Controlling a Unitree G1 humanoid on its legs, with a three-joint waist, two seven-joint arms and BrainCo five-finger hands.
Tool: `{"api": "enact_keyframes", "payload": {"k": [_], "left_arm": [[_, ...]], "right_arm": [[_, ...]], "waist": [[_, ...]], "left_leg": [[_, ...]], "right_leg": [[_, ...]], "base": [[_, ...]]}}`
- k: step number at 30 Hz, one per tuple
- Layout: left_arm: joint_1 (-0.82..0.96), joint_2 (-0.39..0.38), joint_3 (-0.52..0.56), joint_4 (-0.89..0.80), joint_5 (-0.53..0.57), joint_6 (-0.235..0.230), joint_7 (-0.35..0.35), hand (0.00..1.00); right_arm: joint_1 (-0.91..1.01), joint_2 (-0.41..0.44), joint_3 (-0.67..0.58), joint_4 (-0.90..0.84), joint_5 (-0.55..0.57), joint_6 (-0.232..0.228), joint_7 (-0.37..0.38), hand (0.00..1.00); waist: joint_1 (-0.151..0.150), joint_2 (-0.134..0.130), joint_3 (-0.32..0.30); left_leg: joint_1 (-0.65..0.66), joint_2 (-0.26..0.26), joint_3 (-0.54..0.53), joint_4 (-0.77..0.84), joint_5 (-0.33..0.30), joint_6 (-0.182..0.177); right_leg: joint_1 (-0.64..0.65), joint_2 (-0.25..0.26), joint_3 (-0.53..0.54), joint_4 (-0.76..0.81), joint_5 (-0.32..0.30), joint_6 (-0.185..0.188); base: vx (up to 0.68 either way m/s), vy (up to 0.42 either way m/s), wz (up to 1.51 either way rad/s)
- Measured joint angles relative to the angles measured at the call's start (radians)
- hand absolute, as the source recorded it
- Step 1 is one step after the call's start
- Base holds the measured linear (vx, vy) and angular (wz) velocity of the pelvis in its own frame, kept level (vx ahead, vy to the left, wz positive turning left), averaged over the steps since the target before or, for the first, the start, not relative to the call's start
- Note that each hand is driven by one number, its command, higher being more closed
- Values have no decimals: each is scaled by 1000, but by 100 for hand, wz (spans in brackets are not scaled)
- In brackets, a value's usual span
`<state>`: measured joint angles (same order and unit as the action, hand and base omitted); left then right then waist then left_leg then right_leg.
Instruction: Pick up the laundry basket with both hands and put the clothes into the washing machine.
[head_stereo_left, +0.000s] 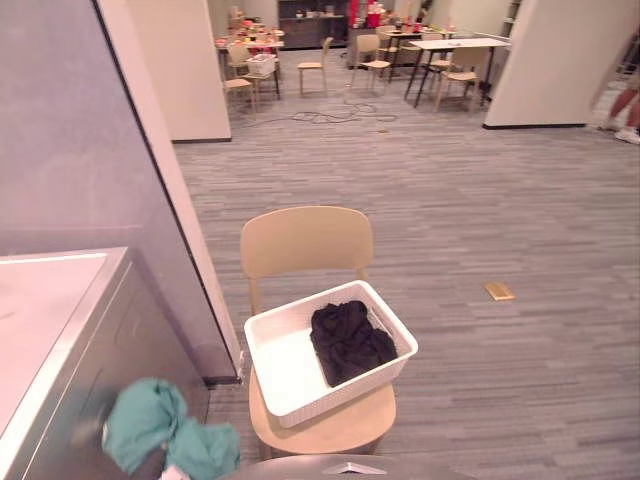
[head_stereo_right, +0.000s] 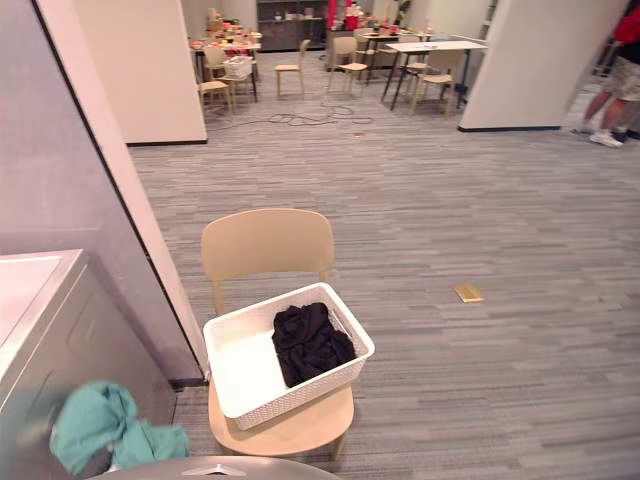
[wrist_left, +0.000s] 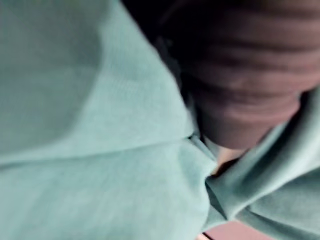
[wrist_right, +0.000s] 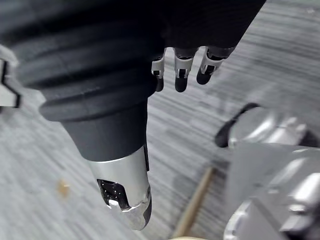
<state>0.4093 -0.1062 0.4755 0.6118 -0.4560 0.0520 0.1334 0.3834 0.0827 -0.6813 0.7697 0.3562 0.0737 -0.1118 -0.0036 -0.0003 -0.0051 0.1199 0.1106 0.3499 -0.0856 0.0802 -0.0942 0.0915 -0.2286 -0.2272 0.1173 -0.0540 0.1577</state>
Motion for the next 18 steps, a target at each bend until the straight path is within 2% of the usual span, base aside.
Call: {"api": "enact_keyframes", "payload": {"k": [4, 8, 9, 11, 13, 14, 15, 16, 17, 18], "left_arm": [[-29, 6, 122, 187, 46, 6, -7, 100], [-60, 10, 227, 290, 91, 8, -15, 100], [-85, 10, 255, 307, 108, 8, -16, 100], [-130, 11, 268, 314, 117, 8, -27, 100], [-172, 14, 270, 316, 122, 7, -33, 100], [-202, 14, 270, 320, 130, 7, -33, 100], [-229, 9, 271, 322, 139, 7, -33, 100], [-250, 12, 268, 325, 143, 7, -32, 100], [-283, 18, 265, 338, 145, 13, -33, 100], [-282, 17, 265, 346, 145, 13, -33, 100]], "right_arm": [[-24, 1, -34, 81, -8, 0, 1, 0], [-111, -6, -8, 136, -56, -4, 5, 0], [-149, -11, 32, 151, -83, -4, 11, 0], [-184, -49, 98, 150, -118, -6, 22, 0], [-225, -79, 143, 150, -128, -10, 22, 0], [-256, -97, 164, 149, -128, -10, 22, 0], [-275, -110, 167, 147, -128, -11, 22, 0], [-296, -105, 160, 148, -128, -15, 23, 0], [-327, -100, 161, 145, -129, -24, 21, 0], [-330, -101, 159, 139, -129, -28, 22, 0]], "waist": [[9, -17, 5], [24, -26, 33], [32, -24, 64], [33, -14, 102], [36, -5, 112], [36, 11, 126], [35, 40, 141], [34, 25, 163], [41, 8, 190], [43, 3, 194]], "left_leg": [[3, -10, -51, 0, 0, 1], [-3, 12, -50, 14, 7, -8], [-36, 31, -54, 72, 3, -14], [-107, 45, -82, 139, -2, -14], [-187, 46, -118, 140, 34, -14], [-229, 41, -158, 131, 73, -13], [-229, 48, -207, 49, 125, -10], [-246, 51, -172, 84, 96, 31], [-352, 69, -88, 423, -31, 107], [-372, 88, -72, 576, -79, 108]], "right_leg": [[32, -9, -41, 17, -29, -2], [7, 4, -33, 64, -47, -24], [-13, 8, -33, 104, -62, -29], [-74, 8, -41, 186, -98, -42], [-173, -1, -65, 279, -132, -50], [-224, -10, -92, 344, -154, -57], [-238, -13, -145, 351, -157, -84], [-239, -42, -175, 361, -156, -94], [-251, -95, -189, 387, -157, -98], [-245, -106, -196, 384, -152, -101]], "base": [[33, -11, 42], [9, -29, -1], [-25, -78, 0], [-92, -107, 25], [-79, -100, 50], [-95, -156, 89], [-86, -136, 99], [-105, -100, 97], [-58, -22, 59], [-134, -66, 40]]}}
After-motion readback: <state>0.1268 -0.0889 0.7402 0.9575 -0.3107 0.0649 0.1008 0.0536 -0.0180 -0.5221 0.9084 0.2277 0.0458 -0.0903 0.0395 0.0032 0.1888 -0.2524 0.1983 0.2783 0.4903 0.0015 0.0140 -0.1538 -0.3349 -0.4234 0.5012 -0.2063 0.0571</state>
